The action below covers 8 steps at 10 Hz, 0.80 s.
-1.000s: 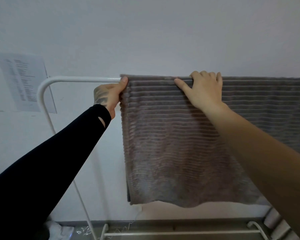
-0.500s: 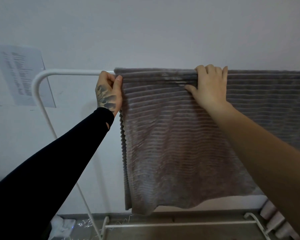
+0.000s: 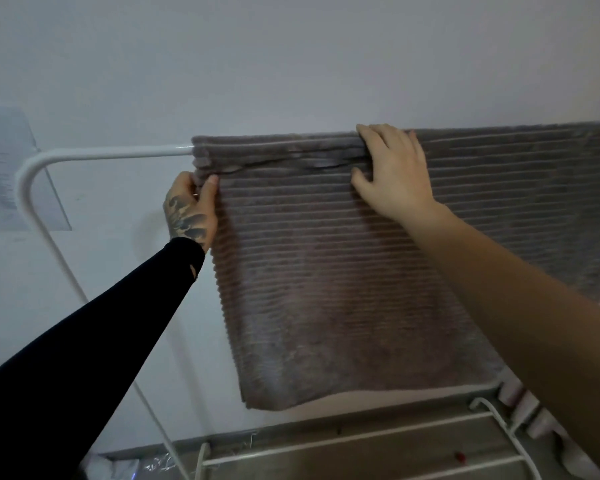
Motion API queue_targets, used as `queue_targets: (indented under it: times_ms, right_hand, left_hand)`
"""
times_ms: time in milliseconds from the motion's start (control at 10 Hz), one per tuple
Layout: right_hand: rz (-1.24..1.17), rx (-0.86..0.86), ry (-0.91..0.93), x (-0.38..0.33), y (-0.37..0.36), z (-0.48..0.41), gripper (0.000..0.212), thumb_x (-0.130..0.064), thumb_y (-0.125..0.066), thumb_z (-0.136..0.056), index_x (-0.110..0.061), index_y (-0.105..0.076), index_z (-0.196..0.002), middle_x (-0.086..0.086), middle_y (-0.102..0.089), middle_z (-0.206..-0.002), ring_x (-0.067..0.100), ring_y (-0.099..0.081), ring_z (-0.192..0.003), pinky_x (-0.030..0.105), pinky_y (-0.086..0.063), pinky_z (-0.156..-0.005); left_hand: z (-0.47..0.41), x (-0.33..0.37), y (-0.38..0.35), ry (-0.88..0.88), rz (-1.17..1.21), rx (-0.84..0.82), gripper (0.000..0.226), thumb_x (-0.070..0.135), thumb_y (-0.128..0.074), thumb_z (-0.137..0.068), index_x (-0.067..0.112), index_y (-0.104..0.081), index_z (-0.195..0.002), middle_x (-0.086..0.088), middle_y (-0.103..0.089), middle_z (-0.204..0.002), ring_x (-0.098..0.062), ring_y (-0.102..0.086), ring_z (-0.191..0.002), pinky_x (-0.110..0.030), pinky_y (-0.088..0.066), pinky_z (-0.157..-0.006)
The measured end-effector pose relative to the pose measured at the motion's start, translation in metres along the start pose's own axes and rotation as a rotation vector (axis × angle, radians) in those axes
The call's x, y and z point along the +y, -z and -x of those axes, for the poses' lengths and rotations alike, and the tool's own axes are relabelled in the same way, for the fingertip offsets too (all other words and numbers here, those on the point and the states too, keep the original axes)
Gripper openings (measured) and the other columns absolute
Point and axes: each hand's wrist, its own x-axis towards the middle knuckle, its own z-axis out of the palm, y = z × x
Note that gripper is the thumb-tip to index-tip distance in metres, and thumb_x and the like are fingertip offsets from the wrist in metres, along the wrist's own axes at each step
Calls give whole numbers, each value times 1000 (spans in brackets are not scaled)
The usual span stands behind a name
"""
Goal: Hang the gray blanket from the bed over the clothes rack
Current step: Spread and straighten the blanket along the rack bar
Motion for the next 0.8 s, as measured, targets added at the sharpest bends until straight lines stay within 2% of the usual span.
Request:
queue_targets:
  times_ms: [100, 200, 300, 400, 500, 600, 700, 800]
  right_hand:
    - [-18, -69, -8, 14, 3, 7, 72, -34, -61, -97, -16, -35, -162, 11, -37, -167, 33, -31, -156, 59, -20, -127]
    - [-32, -82, -57, 25, 3, 18, 75, -32, -60, -99, -17, -27, -165, 10, -22, -174, 32, -19, -161, 59, -16, -129]
    - [-41, -51, -99, 36, 2, 34, 75, -29, -61, -99, -16, -28, -164, 11, -17, -176, 34, -19, -161, 58, -21, -128]
    - [-37, -156, -185, 53, -1, 53, 75, -32, -64, -98, -18, -31, -164, 8, -13, -177, 37, -29, -155, 54, -33, -122]
    - [-5, -507, -344, 72, -6, 66, 74, -42, -65, -99, -23, -33, -163, 5, -8, -177, 38, -31, -153, 53, -40, -118]
    - [-21, -907, -405, 92, -2, 79, 56, -41, -68, -98, -18, -57, -147, 11, -51, -159, 34, -57, -133, 46, -50, -109]
    - [-117, -1148, -385, 108, 5, 92, 38, -32, -73, -97, -18, -70, -133, 4, -70, -137, 25, -66, -120, 40, -53, -103]
    - [-215, -1000, -376, 113, 16, 86, 36, -38, -75, -94, -21, -74, -126, 2, -74, -127, 25, -69, -117, 46, -54, -106]
  left_hand:
    - [-1, -3, -10, 139, 141, -57, 35, 53, -54, -99, 19, -47, -97, 11, -58, -77, 2, -57, -64, -32, -46, -68]
    - [4, -15, -16, 300, 259, -197, 60, 55, -77, -85, 18, -43, -117, 1, -71, -102, -9, -70, -86, -31, -57, -79]
    - [9, -27, -22, 252, 215, -102, 59, 46, -81, -83, 14, -51, -123, -5, -71, -98, -24, -71, -89, -33, -54, -81]
    - [14, -35, -44, 251, 73, -168, 38, 48, -66, -91, 13, -66, -106, -11, -74, -99, -33, -72, -100, -33, -51, -82]
    - [35, -45, -66, 504, 51, -532, 32, 36, -61, -101, 10, -65, -120, -14, -68, -131, -34, -65, -122, -30, -56, -90]
    - [48, -60, -64, 320, -422, -704, 49, 39, -65, -92, 6, -70, -128, -18, -67, -138, -33, -64, -126, -35, -53, -103]
    - [81, -64, -51, 379, -1043, -1301, 54, 41, -63, -100, 9, -59, -143, -14, -63, -139, -32, -63, -126, -34, -56, -91]
    - [110, -13, -55, 412, -938, -1631, 44, 53, -62, -99, 11, -68, -113, -8, -66, -116, -30, -68, -114, -37, -53, -88]
